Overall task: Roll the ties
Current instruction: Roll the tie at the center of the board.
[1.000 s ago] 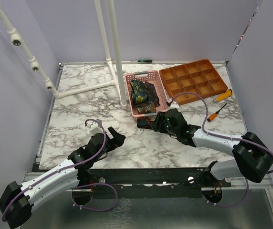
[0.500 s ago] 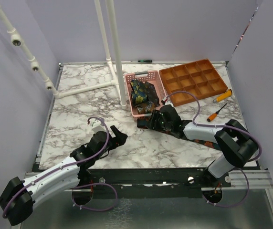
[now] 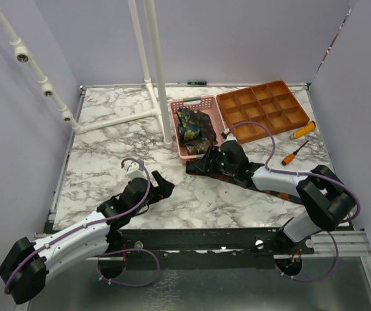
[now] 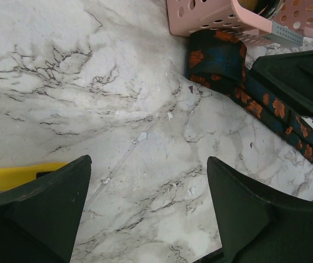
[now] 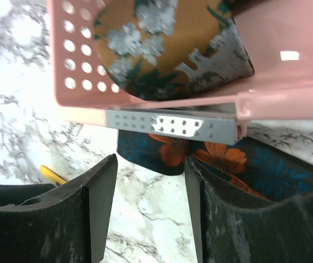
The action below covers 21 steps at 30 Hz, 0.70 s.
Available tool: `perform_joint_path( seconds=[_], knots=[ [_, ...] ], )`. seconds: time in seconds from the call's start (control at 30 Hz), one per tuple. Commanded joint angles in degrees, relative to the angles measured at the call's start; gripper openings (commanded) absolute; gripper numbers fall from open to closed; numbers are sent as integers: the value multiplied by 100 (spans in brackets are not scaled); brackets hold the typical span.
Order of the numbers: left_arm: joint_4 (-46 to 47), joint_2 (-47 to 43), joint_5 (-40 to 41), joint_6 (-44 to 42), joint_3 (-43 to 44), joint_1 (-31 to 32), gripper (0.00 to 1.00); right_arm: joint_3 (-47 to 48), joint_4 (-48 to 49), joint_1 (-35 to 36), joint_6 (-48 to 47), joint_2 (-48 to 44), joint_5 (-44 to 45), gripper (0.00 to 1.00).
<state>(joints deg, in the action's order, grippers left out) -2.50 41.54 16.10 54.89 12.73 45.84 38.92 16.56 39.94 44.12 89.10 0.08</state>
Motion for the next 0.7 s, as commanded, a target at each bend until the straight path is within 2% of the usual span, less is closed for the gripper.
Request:
perform_joint_path(
  seconds=[0.0, 0.37, 0.53, 0.67],
  knots=[
    [223, 60, -79, -89, 52, -23, 87, 86, 86, -93, -11, -85, -42, 57],
    [226, 329, -152, -94, 126, -23, 87, 408, 133, -248, 67, 830, -197, 53],
    [348, 382, -156, -109, 115, -23, 87, 347, 408, -319, 371, 1094, -587, 41],
    [405, 444, -135, -145, 145, -27, 87, 177, 598, -319, 635, 1204, -873, 38]
  ],
)
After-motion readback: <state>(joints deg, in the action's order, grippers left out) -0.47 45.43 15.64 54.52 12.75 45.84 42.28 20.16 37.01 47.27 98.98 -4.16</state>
